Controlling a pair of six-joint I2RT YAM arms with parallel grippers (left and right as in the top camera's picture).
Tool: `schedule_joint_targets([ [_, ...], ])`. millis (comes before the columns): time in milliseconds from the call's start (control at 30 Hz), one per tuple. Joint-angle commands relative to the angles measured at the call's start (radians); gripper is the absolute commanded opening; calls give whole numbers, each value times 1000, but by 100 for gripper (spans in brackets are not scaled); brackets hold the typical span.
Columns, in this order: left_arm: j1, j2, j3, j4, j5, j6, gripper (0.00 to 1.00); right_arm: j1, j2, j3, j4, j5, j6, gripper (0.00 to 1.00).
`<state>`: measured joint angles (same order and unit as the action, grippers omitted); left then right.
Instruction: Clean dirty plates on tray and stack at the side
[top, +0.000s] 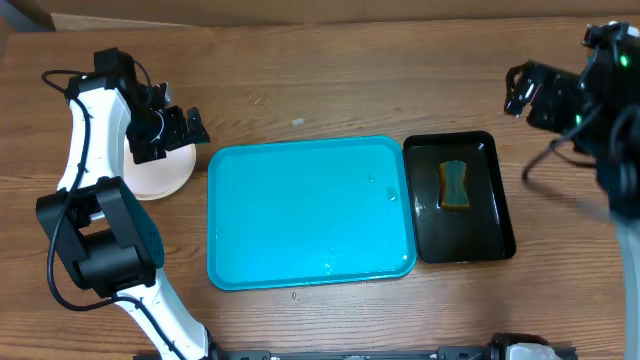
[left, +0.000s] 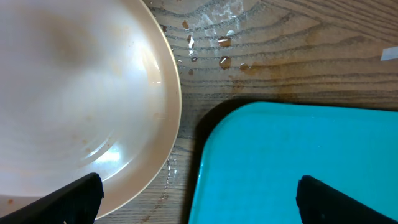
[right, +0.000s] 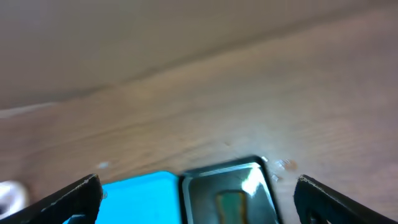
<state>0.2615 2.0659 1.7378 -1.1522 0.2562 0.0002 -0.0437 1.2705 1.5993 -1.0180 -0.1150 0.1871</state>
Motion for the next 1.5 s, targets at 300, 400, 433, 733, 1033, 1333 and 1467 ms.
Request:
schedule_joint_targets([
  [300, -2, -20, 5, 2, -5, 12, 100, 167, -487, -126, 199, 76, -106, 100],
  [400, -2, -20, 5, 2, -5, 12, 100, 166, -631, -297, 352, 76, -106, 100],
  [433, -2, -20, 5, 2, -5, 12, 100, 166, -679, -362, 407, 76, -106, 100],
  [733, -2, -20, 5, 2, -4, 12, 100, 152, -1050, -1024, 1007, 68, -97, 100],
  [1033, -2, -20, 5, 2, -5, 12, 100, 120, -1207, -1437, 1371, 69, -5, 100],
  [1333, -2, -20, 5, 2, -5, 12, 100, 114, -1258, -1567, 1309, 72, 0, 100],
  [1467, -2, -20, 5, 2, -5, 12, 100, 98, -1268, -1592, 1230, 70, 1, 100],
])
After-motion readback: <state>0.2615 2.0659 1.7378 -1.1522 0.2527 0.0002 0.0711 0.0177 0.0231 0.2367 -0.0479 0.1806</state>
